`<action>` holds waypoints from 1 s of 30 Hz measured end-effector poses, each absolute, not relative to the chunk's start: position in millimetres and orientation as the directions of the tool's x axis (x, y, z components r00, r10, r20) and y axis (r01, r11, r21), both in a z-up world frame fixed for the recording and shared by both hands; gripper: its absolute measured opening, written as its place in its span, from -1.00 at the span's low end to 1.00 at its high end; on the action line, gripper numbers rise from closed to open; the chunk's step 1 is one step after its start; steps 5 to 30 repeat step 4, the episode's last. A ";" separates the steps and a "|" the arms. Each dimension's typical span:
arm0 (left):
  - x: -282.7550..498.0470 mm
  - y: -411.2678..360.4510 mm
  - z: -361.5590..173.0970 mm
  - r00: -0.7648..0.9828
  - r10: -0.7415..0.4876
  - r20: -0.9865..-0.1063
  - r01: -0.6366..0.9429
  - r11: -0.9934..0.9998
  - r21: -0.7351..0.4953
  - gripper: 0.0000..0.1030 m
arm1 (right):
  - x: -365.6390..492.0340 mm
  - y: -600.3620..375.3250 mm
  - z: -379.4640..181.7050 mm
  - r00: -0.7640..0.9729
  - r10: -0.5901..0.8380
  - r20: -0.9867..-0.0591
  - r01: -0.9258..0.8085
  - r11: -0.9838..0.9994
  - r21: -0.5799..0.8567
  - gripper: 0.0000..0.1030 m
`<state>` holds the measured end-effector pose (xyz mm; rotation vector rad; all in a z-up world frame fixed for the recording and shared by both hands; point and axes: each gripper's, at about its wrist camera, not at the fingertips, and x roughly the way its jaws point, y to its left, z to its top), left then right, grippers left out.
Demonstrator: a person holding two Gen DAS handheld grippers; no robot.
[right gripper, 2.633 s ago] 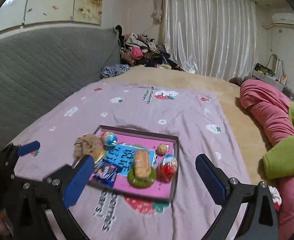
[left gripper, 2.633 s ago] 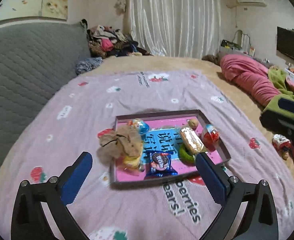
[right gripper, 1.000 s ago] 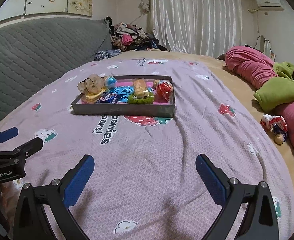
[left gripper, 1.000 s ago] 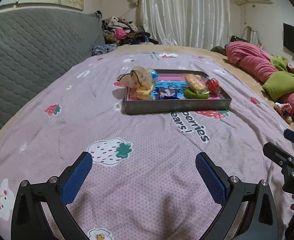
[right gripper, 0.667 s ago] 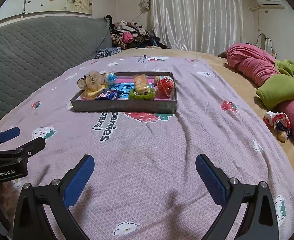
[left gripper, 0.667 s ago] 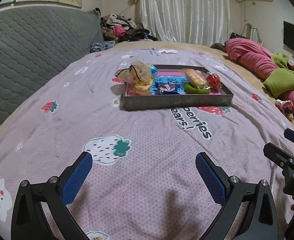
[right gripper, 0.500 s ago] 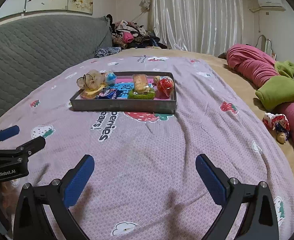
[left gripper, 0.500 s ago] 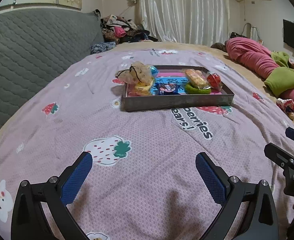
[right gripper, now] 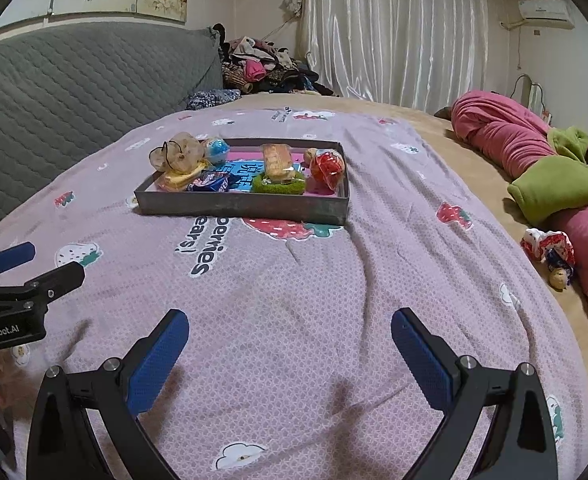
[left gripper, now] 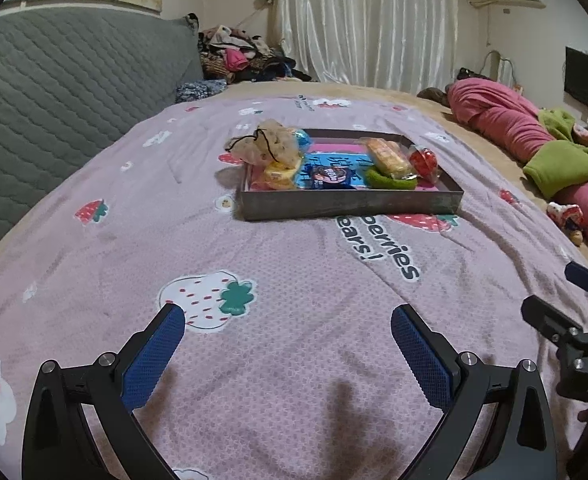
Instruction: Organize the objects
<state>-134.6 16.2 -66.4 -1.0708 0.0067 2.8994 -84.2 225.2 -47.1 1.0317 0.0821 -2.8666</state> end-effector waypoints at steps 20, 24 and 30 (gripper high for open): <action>-132.4 18.6 -65.5 -0.766 0.034 -0.642 -0.046 -0.999 0.003 1.00 | -83.9 223.8 -48.6 -0.765 -0.063 -0.641 0.109 -0.994 -0.032 0.98; -132.4 18.6 -65.5 -0.766 0.034 -0.642 -0.046 -0.999 0.003 1.00 | -83.9 223.8 -48.6 -0.765 -0.063 -0.641 0.109 -0.994 -0.032 0.98; -132.4 18.6 -65.5 -0.766 0.034 -0.642 -0.046 -0.999 0.003 1.00 | -83.9 223.8 -48.6 -0.765 -0.063 -0.641 0.109 -0.994 -0.032 0.98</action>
